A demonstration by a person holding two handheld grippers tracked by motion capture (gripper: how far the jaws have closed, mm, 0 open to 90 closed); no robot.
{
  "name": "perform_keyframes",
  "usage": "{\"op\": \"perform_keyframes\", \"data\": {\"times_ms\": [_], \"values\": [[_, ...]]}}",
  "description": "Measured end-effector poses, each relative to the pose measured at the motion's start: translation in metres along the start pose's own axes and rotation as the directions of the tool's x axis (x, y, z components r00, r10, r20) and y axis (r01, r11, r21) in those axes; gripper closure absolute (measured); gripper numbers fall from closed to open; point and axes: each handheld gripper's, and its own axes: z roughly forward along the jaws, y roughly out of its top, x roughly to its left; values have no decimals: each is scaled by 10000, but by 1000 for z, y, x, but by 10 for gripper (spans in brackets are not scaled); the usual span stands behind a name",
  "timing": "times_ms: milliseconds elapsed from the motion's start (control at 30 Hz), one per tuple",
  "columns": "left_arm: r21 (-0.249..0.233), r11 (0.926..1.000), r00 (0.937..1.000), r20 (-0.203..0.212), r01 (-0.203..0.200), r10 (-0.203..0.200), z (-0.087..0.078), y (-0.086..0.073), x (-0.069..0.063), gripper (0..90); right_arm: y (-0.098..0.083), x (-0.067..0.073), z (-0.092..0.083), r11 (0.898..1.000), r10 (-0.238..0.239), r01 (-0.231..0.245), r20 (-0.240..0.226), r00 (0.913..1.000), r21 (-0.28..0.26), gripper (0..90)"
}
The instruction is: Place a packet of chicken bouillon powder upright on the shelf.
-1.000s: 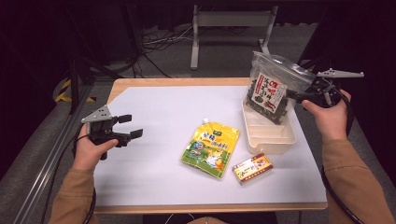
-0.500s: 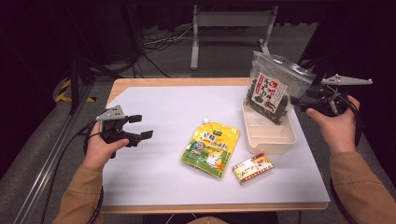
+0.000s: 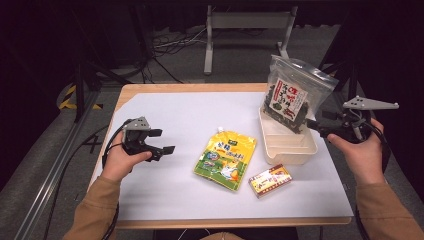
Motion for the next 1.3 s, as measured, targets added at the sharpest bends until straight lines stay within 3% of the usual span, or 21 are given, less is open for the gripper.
{"op": "perform_keyframes", "data": {"times_ms": [167, 367, 533, 700, 867, 1033, 1300], "values": [[346, 9989, 9994, 118, 315, -319, 8, 2, -6, 132, -17, 8, -2, 9995, -283, 281, -124, 9995, -155, 313], [893, 9930, 9968, 125, 771, -785, 26, 6, -10, 130, -35, 18, -4, 9979, -267, 242, -414, 9988, -606, 314], [1069, 9930, 9981, 297, 498, -533, 39, 10, -17, 133, -44, 21, -1, 9981, -375, 353, -434, 9984, -506, 314], [1190, 9924, 9981, 482, 324, -384, 51, 16, -24, 143, -52, 20, -1, 9984, -139, 107, -568, 9983, -556, 314], [1276, 9917, 9976, 648, 140, -224, 63, 20, -30, 165, -54, 23, 3, 9996, -5, -25, -1028, 9947, -296, 364], [1382, 9902, 9951, 943, 176, -309, 77, 22, -36, 191, -52, 31, 13, 10000, 13, -8, -1633, 9866, 29, 425], [1468, 9877, 9926, 1004, 535, -687, 99, 26, -34, 231, -54, 36, 22, 9997, -114, 151, -1791, 9838, 197, 422]]}}
